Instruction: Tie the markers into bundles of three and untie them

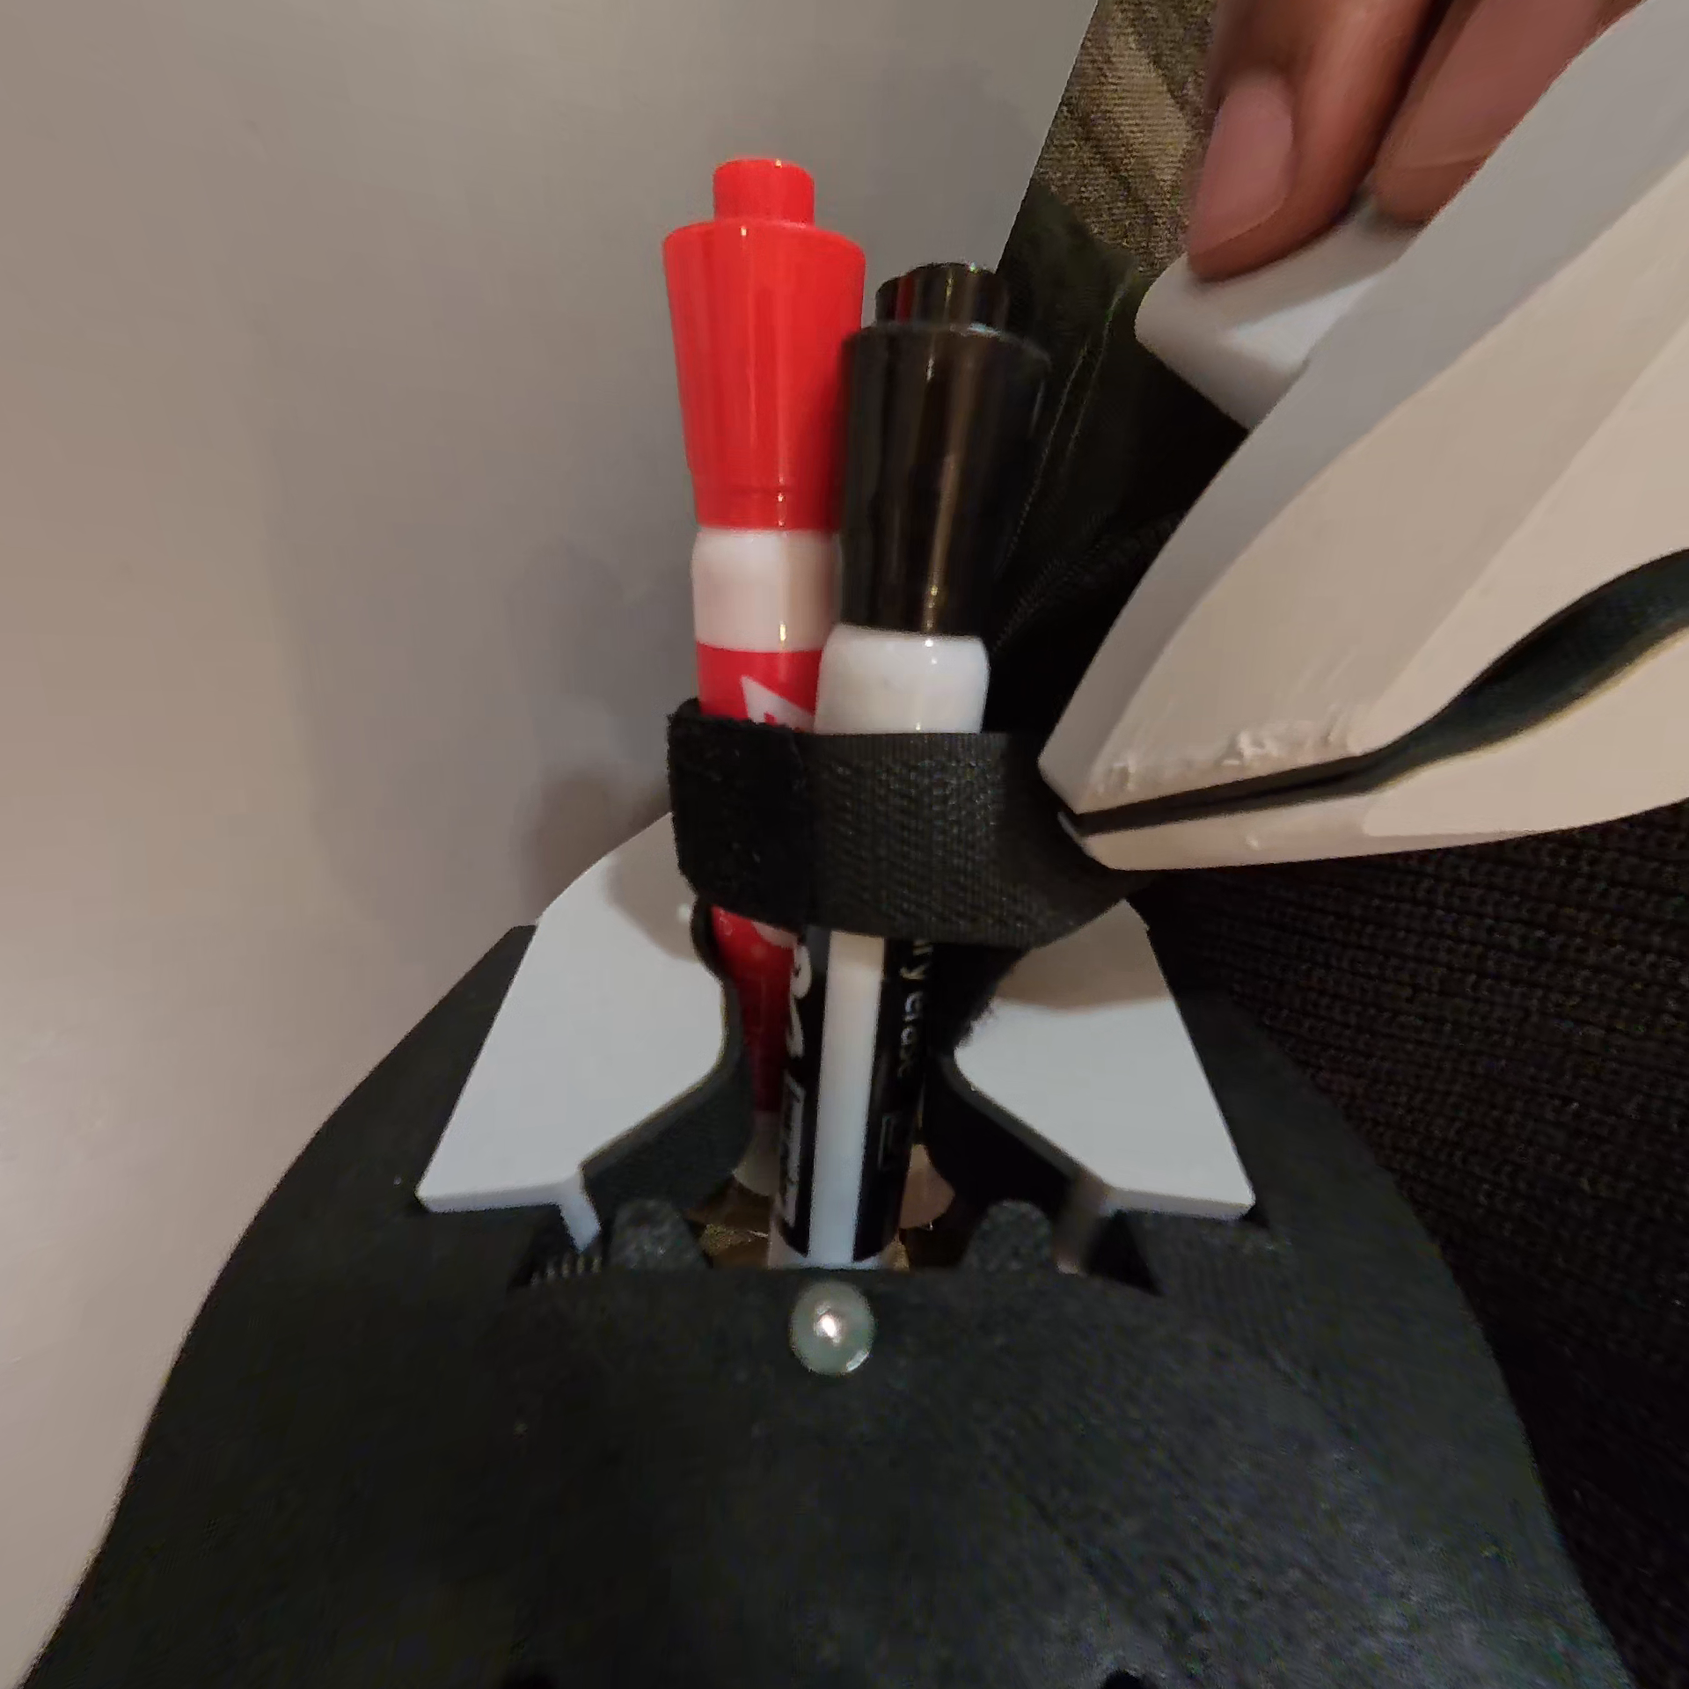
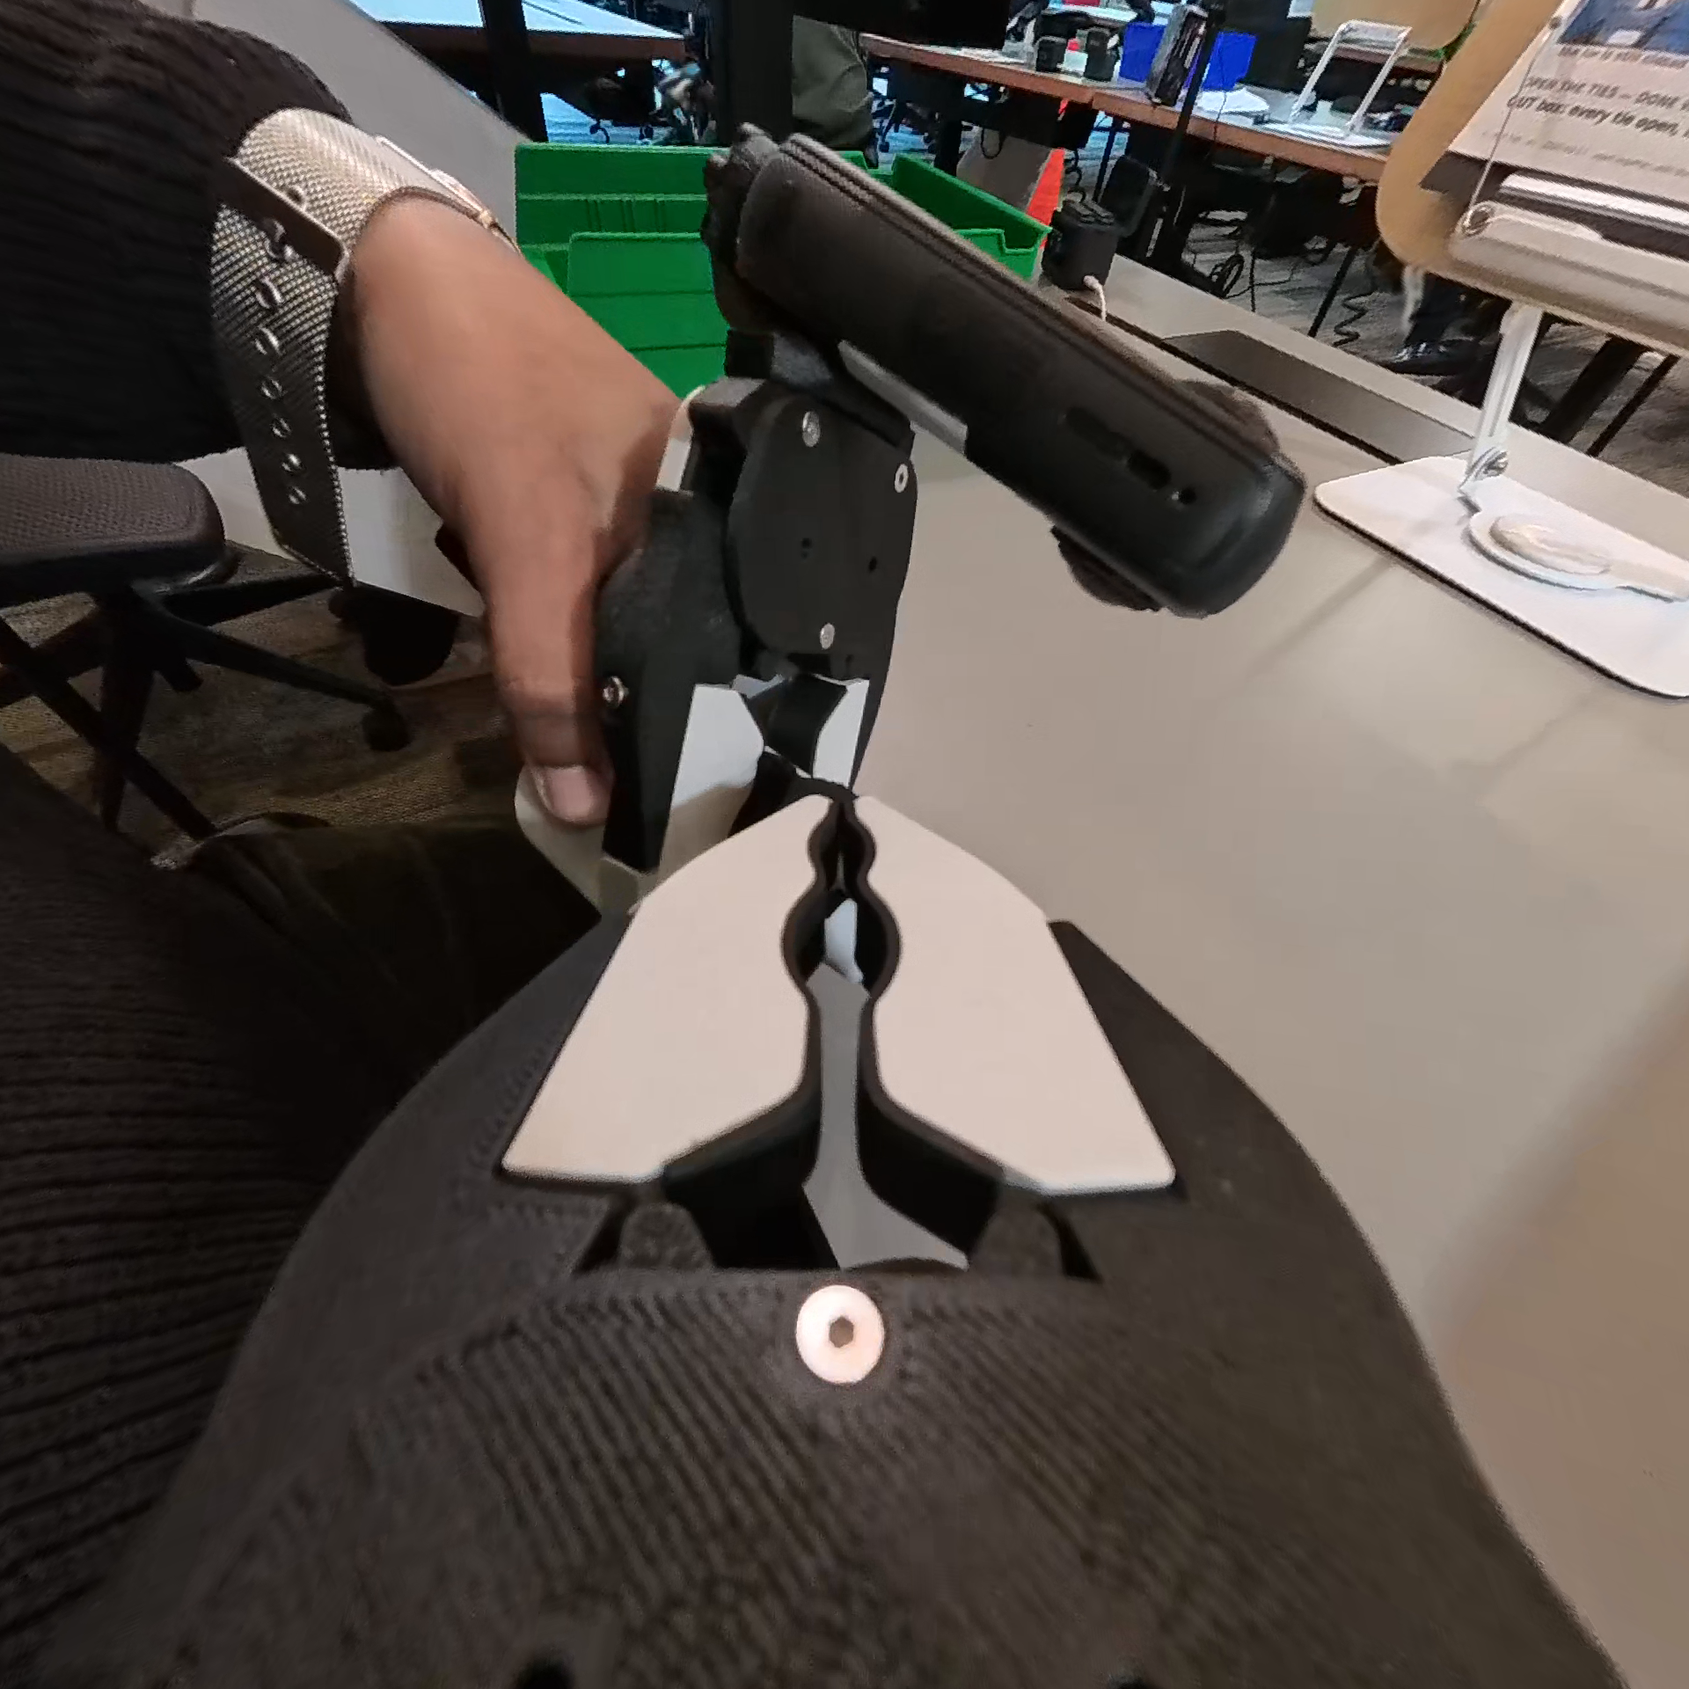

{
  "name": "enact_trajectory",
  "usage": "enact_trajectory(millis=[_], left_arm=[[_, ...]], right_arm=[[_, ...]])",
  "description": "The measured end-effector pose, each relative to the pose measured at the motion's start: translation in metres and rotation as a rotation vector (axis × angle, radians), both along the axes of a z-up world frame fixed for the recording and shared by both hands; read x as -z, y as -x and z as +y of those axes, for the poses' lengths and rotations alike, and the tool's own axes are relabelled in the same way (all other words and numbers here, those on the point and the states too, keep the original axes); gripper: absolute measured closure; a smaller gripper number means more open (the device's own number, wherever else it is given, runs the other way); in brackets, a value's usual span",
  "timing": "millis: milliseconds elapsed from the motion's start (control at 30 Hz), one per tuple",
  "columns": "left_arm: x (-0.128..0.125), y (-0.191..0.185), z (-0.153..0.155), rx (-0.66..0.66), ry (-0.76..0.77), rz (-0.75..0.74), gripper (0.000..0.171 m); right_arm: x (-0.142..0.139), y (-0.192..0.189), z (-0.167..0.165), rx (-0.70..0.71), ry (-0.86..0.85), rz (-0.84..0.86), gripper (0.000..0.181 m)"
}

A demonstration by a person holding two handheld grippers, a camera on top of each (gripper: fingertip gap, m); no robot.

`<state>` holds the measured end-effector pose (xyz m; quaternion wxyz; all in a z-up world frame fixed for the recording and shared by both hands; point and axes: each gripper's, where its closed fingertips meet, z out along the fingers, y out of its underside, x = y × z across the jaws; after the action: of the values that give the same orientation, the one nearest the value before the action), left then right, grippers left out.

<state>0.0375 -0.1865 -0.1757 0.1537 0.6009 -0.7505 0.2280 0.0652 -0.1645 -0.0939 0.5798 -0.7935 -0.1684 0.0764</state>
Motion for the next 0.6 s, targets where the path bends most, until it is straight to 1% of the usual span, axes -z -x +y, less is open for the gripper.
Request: enact_trajectory(millis=[267, 367, 467, 600], left_arm=[[-0.001, 0.002, -0.004, -0.018, 0.050, 0.010, 0.128], [-0.002, 0.001, -0.003, -0.024, 0.051, 0.006, 0.128], [-0.002, 0.002, -0.001, -0.018, 0.032, 0.006, 0.129], [-0.001, 0.003, -0.002, -0.024, 0.042, 0.008, 0.129]], right_arm=[[0.002, 0.004, -0.002, -0.019, -0.017, -0.071, 0.181], [0.009, 0.009, -0.003, -0.047, 0.004, -0.124, 0.181], [0.013, 0.009, -0.002, -0.034, 0.009, -0.189, 0.181], [0.012, 0.010, -0.003, -0.042, 0.003, -0.190, 0.181]])
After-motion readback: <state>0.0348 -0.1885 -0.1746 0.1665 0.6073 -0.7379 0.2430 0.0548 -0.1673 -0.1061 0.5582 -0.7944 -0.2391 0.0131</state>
